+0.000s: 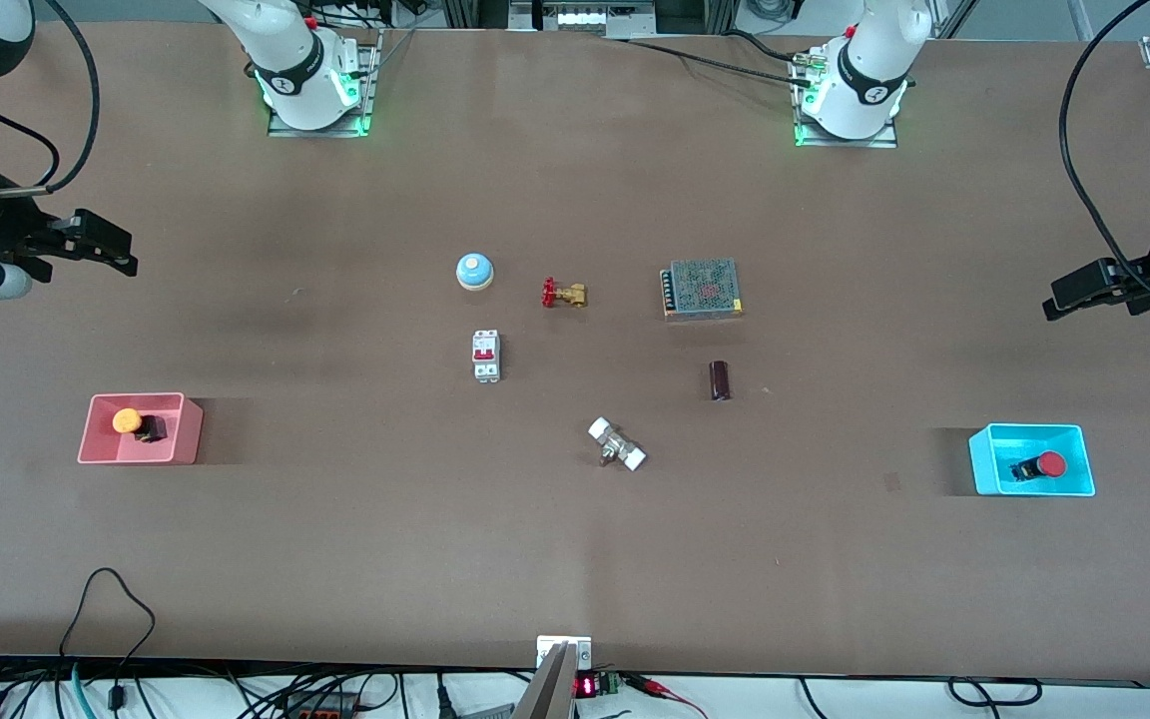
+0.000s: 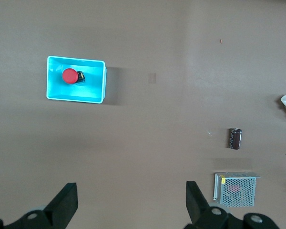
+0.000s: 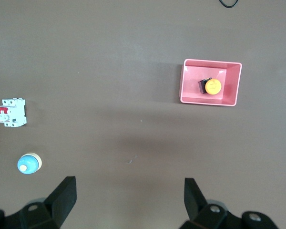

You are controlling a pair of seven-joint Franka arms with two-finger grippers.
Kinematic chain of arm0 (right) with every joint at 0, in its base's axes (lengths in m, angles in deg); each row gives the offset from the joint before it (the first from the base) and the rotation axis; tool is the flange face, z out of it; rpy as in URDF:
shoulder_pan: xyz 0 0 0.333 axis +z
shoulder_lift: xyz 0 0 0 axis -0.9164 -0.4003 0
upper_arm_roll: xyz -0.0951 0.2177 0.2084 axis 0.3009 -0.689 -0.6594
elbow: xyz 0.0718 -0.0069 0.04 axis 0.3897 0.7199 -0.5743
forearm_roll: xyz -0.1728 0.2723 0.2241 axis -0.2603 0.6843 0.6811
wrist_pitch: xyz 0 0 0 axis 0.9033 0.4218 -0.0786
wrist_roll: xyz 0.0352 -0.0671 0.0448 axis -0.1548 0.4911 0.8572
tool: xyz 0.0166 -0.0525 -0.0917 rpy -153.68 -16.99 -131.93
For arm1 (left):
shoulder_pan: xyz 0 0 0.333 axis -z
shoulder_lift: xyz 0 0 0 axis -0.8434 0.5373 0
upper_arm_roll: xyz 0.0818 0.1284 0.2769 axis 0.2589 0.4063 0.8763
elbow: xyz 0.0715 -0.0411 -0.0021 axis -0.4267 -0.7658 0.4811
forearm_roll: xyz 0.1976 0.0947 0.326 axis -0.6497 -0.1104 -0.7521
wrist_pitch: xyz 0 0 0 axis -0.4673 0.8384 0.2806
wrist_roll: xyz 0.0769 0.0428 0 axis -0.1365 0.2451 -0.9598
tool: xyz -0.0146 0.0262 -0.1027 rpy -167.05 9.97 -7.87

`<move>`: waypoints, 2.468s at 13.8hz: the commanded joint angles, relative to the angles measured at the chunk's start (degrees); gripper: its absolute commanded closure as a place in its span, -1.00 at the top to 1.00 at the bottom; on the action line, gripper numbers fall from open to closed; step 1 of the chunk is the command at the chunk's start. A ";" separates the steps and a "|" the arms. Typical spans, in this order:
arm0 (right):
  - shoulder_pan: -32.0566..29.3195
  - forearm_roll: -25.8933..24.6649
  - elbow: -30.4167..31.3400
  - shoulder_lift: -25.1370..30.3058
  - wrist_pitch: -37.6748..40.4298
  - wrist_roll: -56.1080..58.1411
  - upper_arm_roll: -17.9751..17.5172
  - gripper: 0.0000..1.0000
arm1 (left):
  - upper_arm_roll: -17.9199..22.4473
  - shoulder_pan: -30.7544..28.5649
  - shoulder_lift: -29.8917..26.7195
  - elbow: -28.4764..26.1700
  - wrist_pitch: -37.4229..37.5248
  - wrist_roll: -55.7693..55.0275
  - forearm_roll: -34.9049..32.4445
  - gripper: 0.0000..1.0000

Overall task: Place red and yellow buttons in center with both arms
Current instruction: 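Reach the right gripper to the yellow button while the left gripper reaches the red button, then lower both grippers into the trays and close on the buttons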

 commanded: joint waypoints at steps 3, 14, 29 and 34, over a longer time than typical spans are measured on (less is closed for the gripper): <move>0.33 -0.30 -0.28 0.45 1.15 -1.12 0.70 1.00 | -0.02 0.17 -1.78 -1.77 0.08 0.97 -1.05 1.00; -7.66 -1.27 -0.28 -10.96 -6.37 15.02 1.06 1.00 | 1.56 -1.58 15.86 3.04 -0.53 1.14 -1.65 1.00; -12.24 -3.46 4.80 -28.29 -41.02 32.19 1.06 1.00 | 1.48 -9.76 37.41 12.82 -23.90 6.41 -1.84 1.00; -12.68 -3.46 9.38 -28.20 -46.39 32.27 1.06 1.00 | 1.48 -10.90 39.79 12.91 -28.83 9.49 -1.75 1.00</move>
